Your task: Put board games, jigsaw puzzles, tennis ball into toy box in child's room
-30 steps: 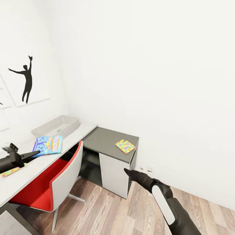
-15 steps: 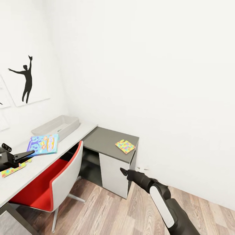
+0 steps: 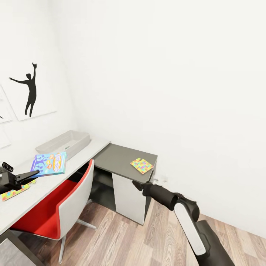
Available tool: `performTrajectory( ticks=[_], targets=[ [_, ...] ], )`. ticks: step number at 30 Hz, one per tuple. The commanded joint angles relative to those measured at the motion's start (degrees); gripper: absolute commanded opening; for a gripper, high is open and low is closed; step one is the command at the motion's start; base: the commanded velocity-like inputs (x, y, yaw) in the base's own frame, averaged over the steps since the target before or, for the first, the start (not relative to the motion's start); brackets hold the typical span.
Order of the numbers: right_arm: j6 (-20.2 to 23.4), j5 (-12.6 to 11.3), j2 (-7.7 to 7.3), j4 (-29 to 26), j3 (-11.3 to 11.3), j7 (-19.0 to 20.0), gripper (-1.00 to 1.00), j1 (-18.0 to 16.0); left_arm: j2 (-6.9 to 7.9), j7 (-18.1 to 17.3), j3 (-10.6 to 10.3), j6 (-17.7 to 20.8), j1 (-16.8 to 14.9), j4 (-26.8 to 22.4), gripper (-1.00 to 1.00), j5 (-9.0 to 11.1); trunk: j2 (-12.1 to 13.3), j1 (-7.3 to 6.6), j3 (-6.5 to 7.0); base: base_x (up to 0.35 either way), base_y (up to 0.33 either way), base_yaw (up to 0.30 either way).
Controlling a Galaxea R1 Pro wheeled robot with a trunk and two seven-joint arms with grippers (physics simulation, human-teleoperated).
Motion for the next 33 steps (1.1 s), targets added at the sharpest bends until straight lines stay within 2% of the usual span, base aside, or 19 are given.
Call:
performTrajectory(
  ticks=[1, 4, 8, 14, 16, 24, 33],
  targets=[
    [2.66, 0.09, 0.32, -0.71, -0.35, 0.27, 1.00, -0.07, 0.03, -0.24, -0.01, 0.61, -0.05, 0.00, -1.00, 0.01, -0.13, 0.04, -0.13, 0.000, 0.000, 0.000],
    [6.09, -0.39, 0.69, -1.58, -1.43, 0.63, 1.00, -0.24, 0.05, -0.24, -0.01, 0.61, -0.05, 0.00, -1.00, 0.03, -0.13, 0.04, -0.13, 0.000, 0.000, 0.000],
    [6.90, -0.99, 0.38, -1.93, -3.07, 1.55, 1.00, -0.18, 0.06, -0.24, -0.01, 0.61, -0.05, 0.02, -1.00, 0.03, -0.13, 0.04, -0.13, 0.000, 0.000, 0.000],
    [6.95, -1.29, 0.13, -2.25, -7.52, 7.12, 1.00, 0.05, 0.23, -0.24, 0.22, 0.61, 0.39, 0.15, -1.00, 0.05, -0.13, 0.04, -0.13, 0.000, 0.000, 0.002],
    [6.85, -1.28, 0.30, -2.27, -8.07, 7.97, 1.00, 0.02, 0.29, -0.24, 0.31, 0.61, 0.56, 0.25, -1.00, 0.09, -0.13, 0.04, -0.13, 0.000, 0.000, 0.085],
    [6.69, -1.21, 0.53, -2.23, -8.44, 8.64, 1.00, 0.00, 0.15, -0.24, 0.44, 0.61, 0.73, 0.52, -1.00, 0.13, -0.13, 0.04, -0.13, 0.058, -0.034, 0.252],
    [6.66, -0.89, 0.61, -2.12, -8.43, 8.70, 1.00, 0.00, -0.21, -0.24, 0.44, 0.61, 0.74, 0.53, -1.00, 0.14, -0.13, 0.04, -0.13, 0.221, -0.161, 0.290]
  ],
)
